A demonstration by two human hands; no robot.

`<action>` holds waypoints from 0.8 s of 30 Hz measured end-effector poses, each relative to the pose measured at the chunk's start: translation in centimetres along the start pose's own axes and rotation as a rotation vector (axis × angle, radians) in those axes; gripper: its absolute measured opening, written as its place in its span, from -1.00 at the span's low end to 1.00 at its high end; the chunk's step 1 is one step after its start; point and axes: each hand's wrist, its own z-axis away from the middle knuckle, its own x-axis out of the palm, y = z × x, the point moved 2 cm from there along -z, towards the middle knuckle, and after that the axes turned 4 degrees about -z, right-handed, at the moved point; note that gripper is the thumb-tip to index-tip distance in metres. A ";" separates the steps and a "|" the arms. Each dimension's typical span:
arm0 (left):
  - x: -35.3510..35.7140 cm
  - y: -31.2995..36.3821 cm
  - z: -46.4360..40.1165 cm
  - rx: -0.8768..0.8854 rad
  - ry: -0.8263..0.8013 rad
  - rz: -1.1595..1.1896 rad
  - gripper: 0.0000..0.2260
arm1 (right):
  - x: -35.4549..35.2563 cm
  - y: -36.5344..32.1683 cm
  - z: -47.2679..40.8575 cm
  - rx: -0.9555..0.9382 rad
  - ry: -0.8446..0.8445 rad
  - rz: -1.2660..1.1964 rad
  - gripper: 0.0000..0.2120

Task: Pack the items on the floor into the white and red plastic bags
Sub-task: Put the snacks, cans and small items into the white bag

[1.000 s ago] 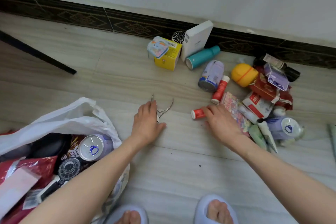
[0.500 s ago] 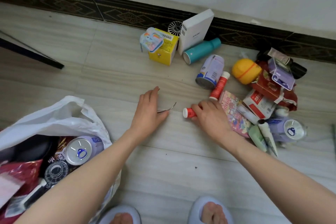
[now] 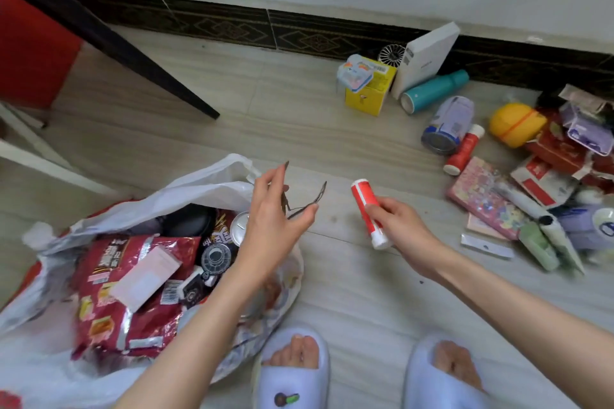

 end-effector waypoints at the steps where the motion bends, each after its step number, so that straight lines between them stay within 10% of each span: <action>1: -1.4 -0.6 0.5 -0.019 0.029 -0.021 -0.34 | 1.3 -0.2 0.5 0.003 -0.065 -0.012 -0.83; 24: -10.3 -10.6 4.0 -0.308 0.099 -0.748 -0.53 | 16.6 -2.3 1.2 -0.456 -0.475 0.853 -0.68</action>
